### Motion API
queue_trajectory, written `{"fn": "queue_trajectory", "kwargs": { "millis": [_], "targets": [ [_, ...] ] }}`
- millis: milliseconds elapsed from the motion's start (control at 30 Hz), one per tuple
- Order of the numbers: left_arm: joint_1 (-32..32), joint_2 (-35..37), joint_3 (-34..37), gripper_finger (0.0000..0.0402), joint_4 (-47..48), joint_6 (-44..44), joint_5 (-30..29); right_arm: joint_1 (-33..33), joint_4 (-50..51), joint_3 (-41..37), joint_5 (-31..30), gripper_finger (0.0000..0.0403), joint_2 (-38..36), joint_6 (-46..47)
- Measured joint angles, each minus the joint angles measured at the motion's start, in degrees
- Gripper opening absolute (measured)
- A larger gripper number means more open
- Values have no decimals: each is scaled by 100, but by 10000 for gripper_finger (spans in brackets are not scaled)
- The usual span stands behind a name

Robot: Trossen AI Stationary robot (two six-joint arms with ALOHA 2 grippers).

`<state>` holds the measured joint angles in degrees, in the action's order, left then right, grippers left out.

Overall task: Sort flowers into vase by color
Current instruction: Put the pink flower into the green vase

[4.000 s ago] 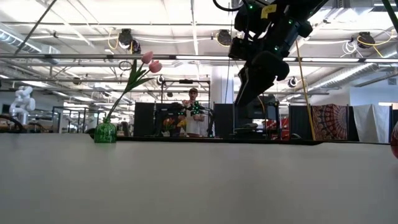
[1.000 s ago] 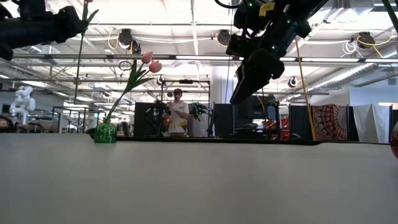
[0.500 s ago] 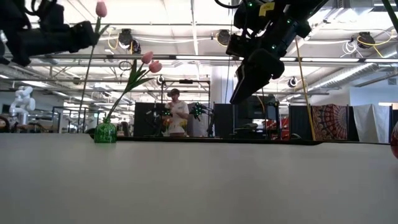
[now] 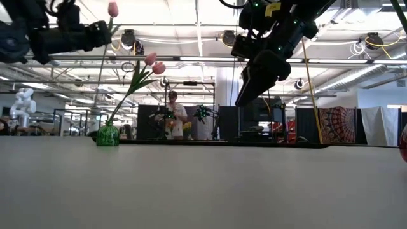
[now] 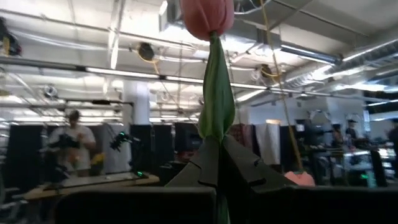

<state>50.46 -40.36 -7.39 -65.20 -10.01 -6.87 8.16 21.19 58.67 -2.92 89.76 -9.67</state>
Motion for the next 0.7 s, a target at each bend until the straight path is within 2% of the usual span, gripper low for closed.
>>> {"fn": "queue_trajectory", "kwargs": {
  "millis": [133, 700],
  "targets": [
    [251, -453, -244, 6, -45, 219, 382, 0, 0, 0, 0, 187, 0, 0],
    [815, -1834, -825, 6, -643, 522, 728, 0, -2, 0, 0, 187, 0, 2]
  ]
}}
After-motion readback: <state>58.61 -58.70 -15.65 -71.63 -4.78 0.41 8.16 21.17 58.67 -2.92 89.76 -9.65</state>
